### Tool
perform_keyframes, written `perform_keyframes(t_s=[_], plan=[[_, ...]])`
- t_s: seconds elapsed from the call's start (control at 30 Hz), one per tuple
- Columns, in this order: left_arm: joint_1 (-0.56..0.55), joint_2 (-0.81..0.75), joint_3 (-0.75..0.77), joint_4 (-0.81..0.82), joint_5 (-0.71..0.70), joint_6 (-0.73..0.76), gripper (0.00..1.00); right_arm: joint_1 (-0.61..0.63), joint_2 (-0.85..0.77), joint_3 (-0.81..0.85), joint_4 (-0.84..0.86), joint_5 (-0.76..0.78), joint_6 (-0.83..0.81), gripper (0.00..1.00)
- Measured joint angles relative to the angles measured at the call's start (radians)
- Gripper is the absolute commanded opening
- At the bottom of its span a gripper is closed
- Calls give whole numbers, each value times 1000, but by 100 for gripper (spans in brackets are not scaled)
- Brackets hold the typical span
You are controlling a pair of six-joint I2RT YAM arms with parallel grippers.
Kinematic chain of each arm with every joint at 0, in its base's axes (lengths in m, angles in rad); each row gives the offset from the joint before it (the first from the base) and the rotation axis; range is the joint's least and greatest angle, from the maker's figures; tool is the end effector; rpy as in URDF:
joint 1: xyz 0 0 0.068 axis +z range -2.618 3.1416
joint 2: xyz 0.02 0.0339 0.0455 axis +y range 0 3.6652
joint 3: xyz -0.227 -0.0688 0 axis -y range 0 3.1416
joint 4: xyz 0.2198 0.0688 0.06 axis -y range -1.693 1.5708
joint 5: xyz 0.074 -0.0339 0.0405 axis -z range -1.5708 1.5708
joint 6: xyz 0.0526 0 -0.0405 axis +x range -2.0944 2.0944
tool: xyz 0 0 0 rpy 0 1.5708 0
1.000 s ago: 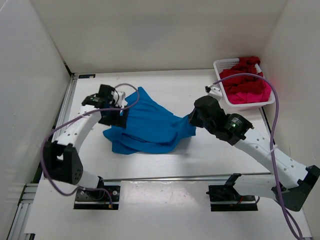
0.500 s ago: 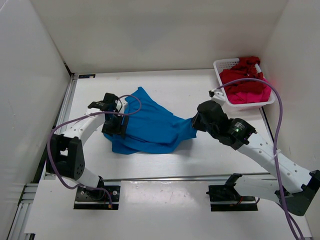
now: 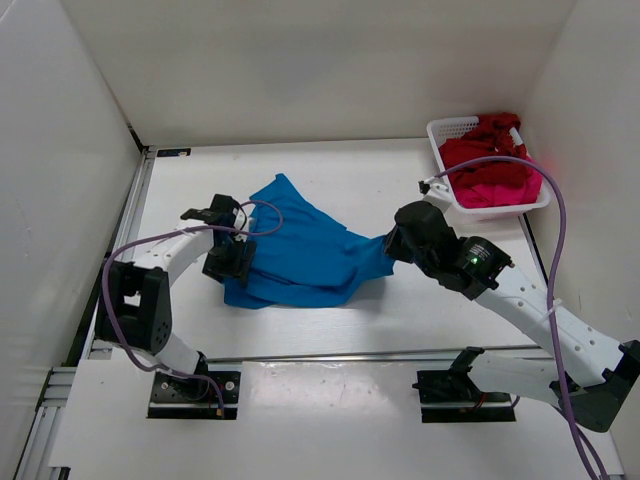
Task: Fold and stack the t-shirts
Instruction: Flatten out the tshirt
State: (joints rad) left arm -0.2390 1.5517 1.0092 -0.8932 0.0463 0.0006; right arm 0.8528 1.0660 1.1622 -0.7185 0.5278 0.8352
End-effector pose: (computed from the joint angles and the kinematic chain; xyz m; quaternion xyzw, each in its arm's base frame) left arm 0.2442 -0.0620 0.1530 0.1208 0.9901 -0.0310 0.0643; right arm 0.1649 0.1485 0.3234 0.1116 0.8599 0.1753 0.4664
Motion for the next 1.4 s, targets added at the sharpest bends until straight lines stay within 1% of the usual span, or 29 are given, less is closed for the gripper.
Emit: perform_keyframes(t_s=[0.03,0.1,0.27,0.43,0.57,0.6,0.67,0.73,0.83,0.9,0.97,1.0,1.17,1.27,1.33,1.4], plan=[[0,-5,0,-6,-2,2,86,0,0,0,0,1,0,0],[0,-14,0,-26,-10,0,90,0,0,0,0,1,0,0],[34,-27,0,-63,-5,0,90,0,0,0,0,1,0,0],[88,-16,19,-97,50,-1,85,0,0,0,0,2,0,0],[101,12,46,-102,114,-1,74,0,-3,0,-8,2,0,0],[100,20,48,-105,132,-1,65,0,-5,0,-10,2,0,0],[100,45,54,-110,159,-5,56,0,-11,0,-13,2,0,0],[100,72,55,-112,173,-2,51,0,-14,0,-14,2,0,0],[100,109,54,-122,177,-1,49,0,-14,0,-16,5,0,0],[100,119,54,-127,176,-3,41,0,-15,0,-17,12,0,0],[100,119,54,-124,173,-3,30,0,-17,0,-17,17,0,0],[100,119,54,-122,170,-4,11,0,-19,0,-17,19,0,0],[101,119,66,-115,147,-2,10,0,-26,-4,-19,28,0,0],[107,118,77,-109,130,-2,10,-17,-31,-35,-20,29,-1,0],[126,118,103,-117,109,-2,10,-85,-24,-68,-14,-11,-19,0],[152,125,185,-140,73,-2,10,-229,45,-69,-8,-121,-66,0]])
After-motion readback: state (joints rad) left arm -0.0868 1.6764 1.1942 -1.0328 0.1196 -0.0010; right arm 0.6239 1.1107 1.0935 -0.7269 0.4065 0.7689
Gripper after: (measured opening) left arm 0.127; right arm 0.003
